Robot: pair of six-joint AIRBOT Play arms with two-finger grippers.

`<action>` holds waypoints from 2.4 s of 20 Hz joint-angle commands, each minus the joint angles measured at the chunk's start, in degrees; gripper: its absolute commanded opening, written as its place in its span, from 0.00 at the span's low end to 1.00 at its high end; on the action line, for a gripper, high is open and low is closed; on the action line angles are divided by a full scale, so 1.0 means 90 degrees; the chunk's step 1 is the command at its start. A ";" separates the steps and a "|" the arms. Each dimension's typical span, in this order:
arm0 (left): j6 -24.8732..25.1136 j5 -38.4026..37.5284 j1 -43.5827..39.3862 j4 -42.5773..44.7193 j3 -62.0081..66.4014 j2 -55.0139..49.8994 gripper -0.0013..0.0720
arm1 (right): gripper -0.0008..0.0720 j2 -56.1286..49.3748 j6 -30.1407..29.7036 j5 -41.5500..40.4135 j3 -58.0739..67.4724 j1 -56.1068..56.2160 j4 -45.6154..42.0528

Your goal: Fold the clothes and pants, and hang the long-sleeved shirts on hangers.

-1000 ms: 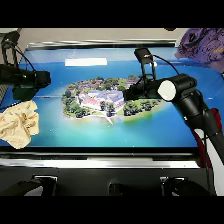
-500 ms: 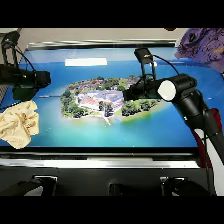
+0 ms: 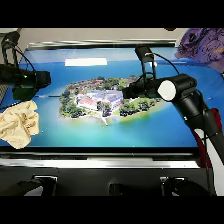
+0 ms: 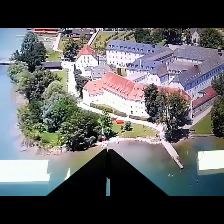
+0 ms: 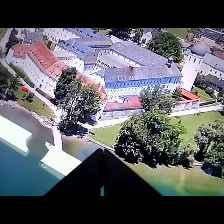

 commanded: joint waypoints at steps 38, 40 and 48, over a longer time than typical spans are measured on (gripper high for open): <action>-0.1290 0.2958 0.4401 0.1593 -0.3220 -0.1377 1.00 | 0.05 -0.0002 0.0005 0.1537 0.0007 0.0005 0.0828; -0.1290 0.3021 0.4401 0.1547 -0.3220 -0.1610 1.00 | 0.10 -0.0002 0.0005 0.1596 0.0007 0.0005 0.0835; -0.1299 0.2443 0.3553 0.0206 -0.3223 -0.0651 0.04 | 0.13 0.0000 0.0631 0.1928 0.0007 0.0005 0.0838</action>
